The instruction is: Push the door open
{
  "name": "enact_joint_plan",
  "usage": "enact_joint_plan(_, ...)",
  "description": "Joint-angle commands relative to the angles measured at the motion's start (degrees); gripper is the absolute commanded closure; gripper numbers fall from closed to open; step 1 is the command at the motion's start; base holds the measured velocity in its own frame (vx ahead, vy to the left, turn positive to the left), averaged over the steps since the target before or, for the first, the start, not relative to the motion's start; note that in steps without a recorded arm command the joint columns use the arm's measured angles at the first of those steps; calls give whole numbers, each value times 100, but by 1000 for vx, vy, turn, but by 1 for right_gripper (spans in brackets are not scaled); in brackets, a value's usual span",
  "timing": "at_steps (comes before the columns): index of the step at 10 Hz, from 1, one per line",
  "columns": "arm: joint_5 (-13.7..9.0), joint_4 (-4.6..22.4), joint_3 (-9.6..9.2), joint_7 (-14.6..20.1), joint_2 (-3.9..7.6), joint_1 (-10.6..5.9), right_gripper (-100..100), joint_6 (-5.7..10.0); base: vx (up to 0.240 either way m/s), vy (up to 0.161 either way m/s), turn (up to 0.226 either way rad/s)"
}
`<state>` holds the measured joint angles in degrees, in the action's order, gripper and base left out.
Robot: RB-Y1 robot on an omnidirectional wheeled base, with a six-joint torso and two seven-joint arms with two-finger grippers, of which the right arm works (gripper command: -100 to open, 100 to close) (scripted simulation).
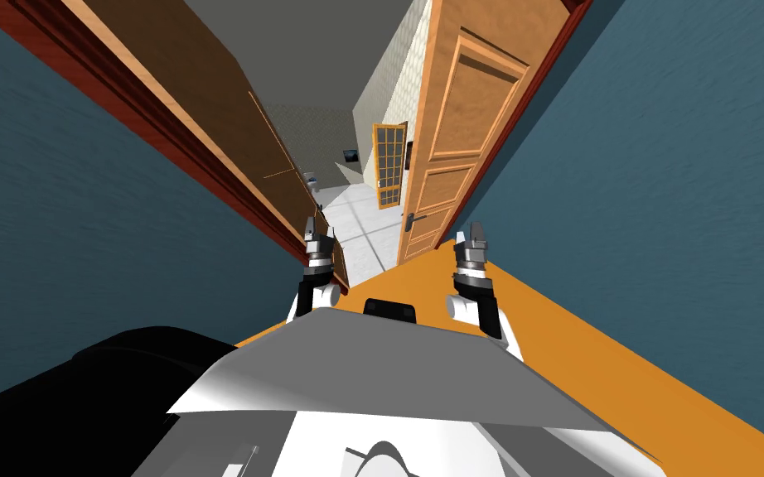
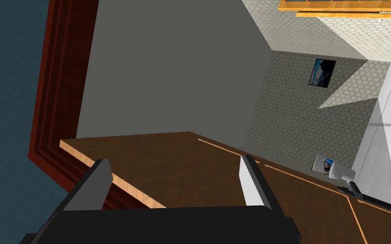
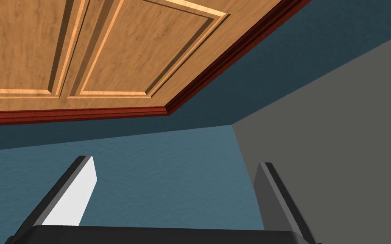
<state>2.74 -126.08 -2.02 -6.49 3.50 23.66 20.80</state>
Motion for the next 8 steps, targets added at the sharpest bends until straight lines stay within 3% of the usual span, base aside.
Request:
enact_joint_plan(1,-9,192,-65,35,16,-72,-100,-1,65,-81,77)
enact_joint_plan(8,-78,1119,-327,224,105,-523,-100,-104,70,-97,78)
